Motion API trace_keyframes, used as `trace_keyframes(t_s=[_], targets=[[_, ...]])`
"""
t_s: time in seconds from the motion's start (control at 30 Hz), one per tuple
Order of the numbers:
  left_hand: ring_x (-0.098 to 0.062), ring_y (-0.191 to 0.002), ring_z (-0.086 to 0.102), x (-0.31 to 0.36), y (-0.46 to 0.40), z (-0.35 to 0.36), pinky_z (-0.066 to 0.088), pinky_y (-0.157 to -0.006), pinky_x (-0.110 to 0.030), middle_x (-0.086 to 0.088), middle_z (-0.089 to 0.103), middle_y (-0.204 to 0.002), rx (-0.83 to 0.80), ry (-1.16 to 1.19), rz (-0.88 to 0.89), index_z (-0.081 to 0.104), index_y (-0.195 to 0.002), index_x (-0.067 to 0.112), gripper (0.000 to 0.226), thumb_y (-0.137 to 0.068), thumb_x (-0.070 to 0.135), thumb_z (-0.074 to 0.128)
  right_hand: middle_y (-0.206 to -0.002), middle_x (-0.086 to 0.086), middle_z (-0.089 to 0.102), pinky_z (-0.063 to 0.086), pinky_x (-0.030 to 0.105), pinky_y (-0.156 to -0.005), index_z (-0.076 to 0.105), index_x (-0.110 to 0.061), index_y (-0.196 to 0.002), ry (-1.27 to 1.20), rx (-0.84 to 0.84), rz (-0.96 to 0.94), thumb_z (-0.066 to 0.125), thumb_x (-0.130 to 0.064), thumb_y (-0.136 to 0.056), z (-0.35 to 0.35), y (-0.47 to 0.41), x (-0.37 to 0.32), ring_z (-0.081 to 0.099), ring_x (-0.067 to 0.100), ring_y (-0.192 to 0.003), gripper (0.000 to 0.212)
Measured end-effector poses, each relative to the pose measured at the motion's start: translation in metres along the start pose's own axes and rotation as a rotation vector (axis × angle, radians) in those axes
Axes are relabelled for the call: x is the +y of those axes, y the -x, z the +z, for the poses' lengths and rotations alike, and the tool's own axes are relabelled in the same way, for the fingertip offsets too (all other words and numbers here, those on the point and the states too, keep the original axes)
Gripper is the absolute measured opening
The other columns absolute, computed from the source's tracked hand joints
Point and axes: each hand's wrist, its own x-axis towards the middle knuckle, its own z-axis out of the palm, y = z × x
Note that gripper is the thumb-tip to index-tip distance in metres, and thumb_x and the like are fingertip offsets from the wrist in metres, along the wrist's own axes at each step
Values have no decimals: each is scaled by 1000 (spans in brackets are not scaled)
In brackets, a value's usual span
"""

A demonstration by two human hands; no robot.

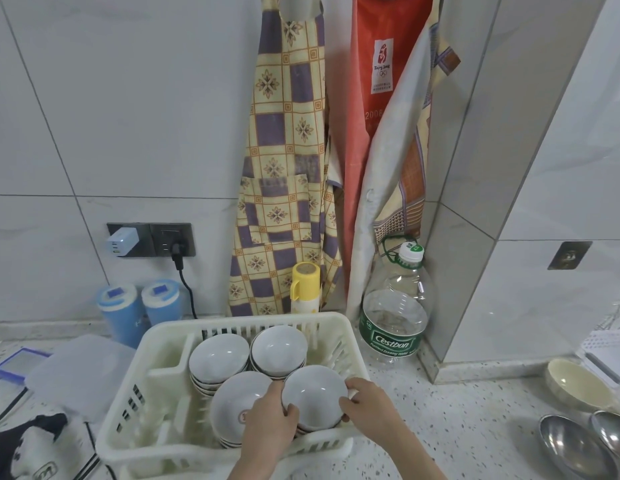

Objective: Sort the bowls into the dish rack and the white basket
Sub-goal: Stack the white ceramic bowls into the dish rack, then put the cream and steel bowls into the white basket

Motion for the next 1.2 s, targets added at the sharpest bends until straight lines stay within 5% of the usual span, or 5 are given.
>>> trace_keyframes(t_s=[0.23, 0.53, 0.7, 0.87, 1.2], targets=[[-22, -82, 62, 1, 9, 0, 43, -75, -34, 9, 51, -59, 28, -2, 31, 49, -131, 21, 37, -94, 25, 53, -91, -1, 74, 41, 19, -54, 60, -27, -119, 26, 23, 10, 55, -30, -90, 7, -4, 3, 68, 13, -79, 29], [-19, -75, 64, 14, 28, -9, 49, -86, -43, 0, 68, -61, 53, 185, -76, 47, -129, 18, 35, -95, 22, 54, -73, -5, 70, 45, 12, -54, 67, -18, -116, -322, 184, -49, 52, -18, -97, 7, 13, 9, 67, 6, -65, 25], [-12, -64, 64, 53, 48, 11, 47, -59, -27, 2, 67, -70, 58, 148, 41, 47, -126, 24, 31, -96, 24, 55, -65, -7, 67, 40, 10, -51, 64, -20, -118, -491, 56, -110, 46, -14, -99, -11, 43, 33, 53, -3, -49, 27], [-9, -59, 62, 104, 83, 75, 46, -58, -29, 2, 66, -69, -12, 207, 82, 53, -113, 28, 18, -95, 24, 57, -64, -9, 70, 38, 25, -51, 64, -31, -107, -532, 25, -65, 44, -19, -102, -51, 76, 99, 43, 16, -51, 24], [-1, -39, 47, 210, 171, 240, 39, -44, -19, 0, 72, -73, -201, 354, -57, 61, -100, 28, 8, -97, 23, 56, -68, -3, 72, 42, 19, -54, 67, -25, -108, -623, 182, 202, 44, -16, -98, -173, 139, 288, 51, 5, -55, 26]])
